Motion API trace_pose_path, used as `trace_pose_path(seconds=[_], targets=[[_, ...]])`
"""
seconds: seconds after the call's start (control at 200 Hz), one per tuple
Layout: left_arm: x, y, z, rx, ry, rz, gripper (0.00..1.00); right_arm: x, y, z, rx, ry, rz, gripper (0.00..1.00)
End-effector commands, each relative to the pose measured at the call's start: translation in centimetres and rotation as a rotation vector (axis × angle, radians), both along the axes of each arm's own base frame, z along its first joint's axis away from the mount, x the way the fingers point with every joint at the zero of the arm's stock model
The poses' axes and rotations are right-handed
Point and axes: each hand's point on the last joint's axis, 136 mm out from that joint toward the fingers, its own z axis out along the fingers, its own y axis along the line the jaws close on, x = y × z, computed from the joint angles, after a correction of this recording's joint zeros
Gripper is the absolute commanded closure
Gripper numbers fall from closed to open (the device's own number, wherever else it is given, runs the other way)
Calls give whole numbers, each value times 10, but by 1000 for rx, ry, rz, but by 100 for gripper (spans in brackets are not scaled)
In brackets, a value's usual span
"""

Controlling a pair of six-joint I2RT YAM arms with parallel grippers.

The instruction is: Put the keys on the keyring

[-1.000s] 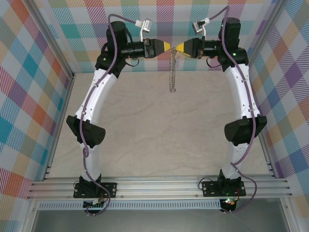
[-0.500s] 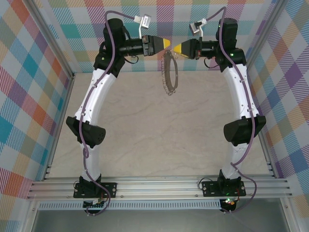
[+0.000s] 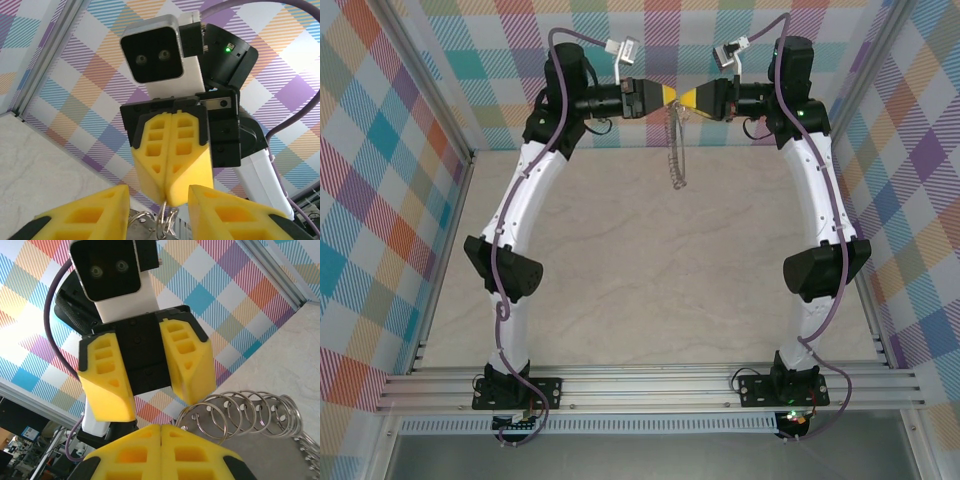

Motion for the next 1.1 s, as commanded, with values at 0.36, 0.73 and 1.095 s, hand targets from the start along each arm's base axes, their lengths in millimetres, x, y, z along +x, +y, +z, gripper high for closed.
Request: trace_pose_path(seconds=[0.36, 0.73, 1.095], targets=[[-13, -9, 8, -16, -18, -54, 68, -7, 5, 7, 15, -42, 40, 100], [-20, -10, 12, -16, -36, -72, 77, -1, 4, 1, 6, -22, 12, 100], [-30, -9, 8, 13, -26, -91, 69, 2, 4, -2, 1, -13, 0, 100]])
